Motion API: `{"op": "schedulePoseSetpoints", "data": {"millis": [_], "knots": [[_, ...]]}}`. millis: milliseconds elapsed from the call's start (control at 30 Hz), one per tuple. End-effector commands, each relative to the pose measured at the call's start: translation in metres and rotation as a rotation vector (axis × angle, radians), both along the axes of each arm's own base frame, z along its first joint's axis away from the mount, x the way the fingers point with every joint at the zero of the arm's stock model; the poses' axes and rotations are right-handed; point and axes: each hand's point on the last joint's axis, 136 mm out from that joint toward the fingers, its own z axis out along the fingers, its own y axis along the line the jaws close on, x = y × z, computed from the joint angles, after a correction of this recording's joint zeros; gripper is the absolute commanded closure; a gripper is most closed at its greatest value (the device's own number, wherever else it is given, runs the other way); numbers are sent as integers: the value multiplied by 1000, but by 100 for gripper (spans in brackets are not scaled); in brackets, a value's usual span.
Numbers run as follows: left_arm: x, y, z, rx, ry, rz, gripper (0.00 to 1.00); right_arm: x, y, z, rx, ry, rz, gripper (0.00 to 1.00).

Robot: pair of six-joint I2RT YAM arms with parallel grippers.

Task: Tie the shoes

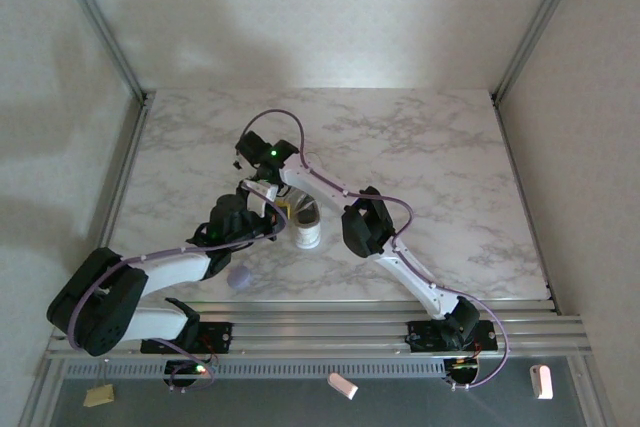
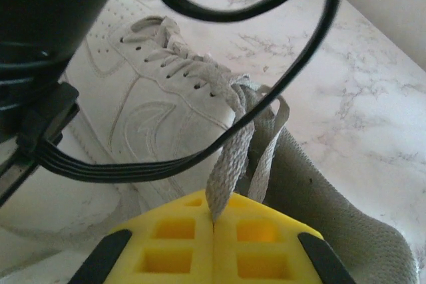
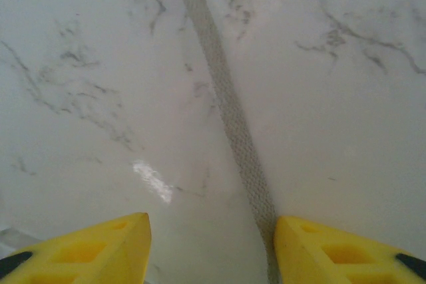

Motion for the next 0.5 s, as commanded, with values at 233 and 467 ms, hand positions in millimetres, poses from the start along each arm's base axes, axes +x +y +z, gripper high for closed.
{"op": "schedulePoseSetpoints", "data": {"millis": [233, 467], "knots": [[-1, -10, 6, -18, -17, -42, 100, -13, -24, -48, -229, -59, 52, 63], [-2, -8, 7, -20, -22, -37, 100, -24, -9, -15, -121, -24, 88, 90]]}}
